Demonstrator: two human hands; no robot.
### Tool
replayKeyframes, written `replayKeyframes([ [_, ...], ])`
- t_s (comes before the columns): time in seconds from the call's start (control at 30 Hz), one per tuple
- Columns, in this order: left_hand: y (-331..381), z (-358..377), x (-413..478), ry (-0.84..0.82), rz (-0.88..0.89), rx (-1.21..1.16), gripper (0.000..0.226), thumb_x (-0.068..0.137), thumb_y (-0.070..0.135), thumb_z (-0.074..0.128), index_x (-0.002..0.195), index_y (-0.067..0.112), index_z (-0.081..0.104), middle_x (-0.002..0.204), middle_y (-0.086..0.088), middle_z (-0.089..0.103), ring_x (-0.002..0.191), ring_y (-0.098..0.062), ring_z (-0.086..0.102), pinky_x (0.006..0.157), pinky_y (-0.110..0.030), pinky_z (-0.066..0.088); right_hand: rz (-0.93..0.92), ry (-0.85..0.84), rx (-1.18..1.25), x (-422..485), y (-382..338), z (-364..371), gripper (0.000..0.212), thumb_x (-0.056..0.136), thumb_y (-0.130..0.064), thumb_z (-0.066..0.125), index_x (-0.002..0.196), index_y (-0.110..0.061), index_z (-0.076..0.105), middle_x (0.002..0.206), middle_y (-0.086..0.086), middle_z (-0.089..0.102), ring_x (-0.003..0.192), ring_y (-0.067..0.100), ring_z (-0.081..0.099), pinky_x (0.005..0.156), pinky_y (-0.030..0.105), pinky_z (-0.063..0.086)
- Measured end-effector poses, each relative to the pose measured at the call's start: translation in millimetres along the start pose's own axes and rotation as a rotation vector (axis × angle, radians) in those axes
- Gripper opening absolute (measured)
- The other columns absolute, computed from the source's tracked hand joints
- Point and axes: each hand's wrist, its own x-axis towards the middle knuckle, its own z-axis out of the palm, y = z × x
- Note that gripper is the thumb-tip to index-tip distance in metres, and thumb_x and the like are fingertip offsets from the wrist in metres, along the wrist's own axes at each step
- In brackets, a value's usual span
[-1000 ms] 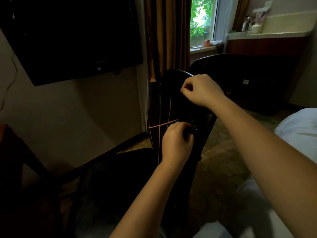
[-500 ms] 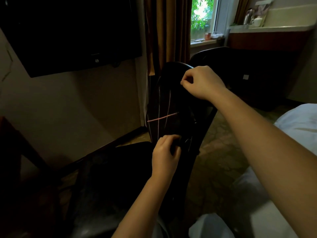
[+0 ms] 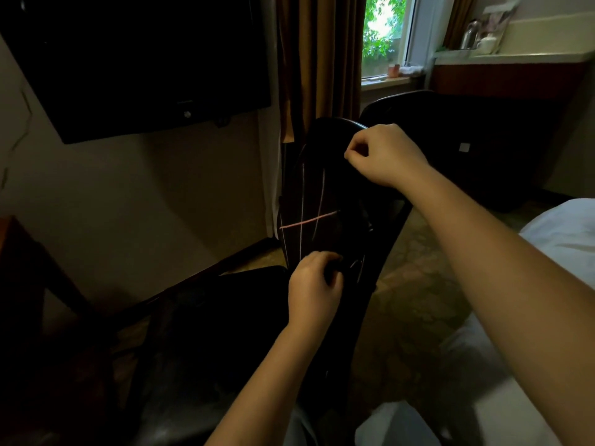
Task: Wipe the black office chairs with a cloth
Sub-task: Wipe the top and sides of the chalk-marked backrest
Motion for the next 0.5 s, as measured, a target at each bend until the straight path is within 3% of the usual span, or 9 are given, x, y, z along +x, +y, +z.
replayKeyframes([
  [0.2,51,1,55,0.093,0.235,-0.029,0.032,0.083,0.007,0.066,0.115,0.011,0.067,0.110,-0.001,0.067,0.105,-0.012,0.061,0.093,-0.024,0.049,-0.002,0.016,-0.003,3,3,3,0.018,0.094,-0.027,0.056,0.102,-0.022,0.072,0.088,-0.010,0.055,0.082,0.007,0.051,0.071,0.024,0.038],
  [0.5,13,16,26,0.136,0.199,-0.079,0.037,0.081,0.000,0.066,0.115,0.016,0.067,0.116,0.004,0.063,0.110,-0.008,0.058,0.096,-0.026,0.050,-0.010,0.008,0.012,1,5,2,0.019,0.095,-0.027,0.055,0.104,-0.021,0.071,0.091,-0.008,0.057,0.084,0.007,0.053,0.070,0.023,0.039],
])
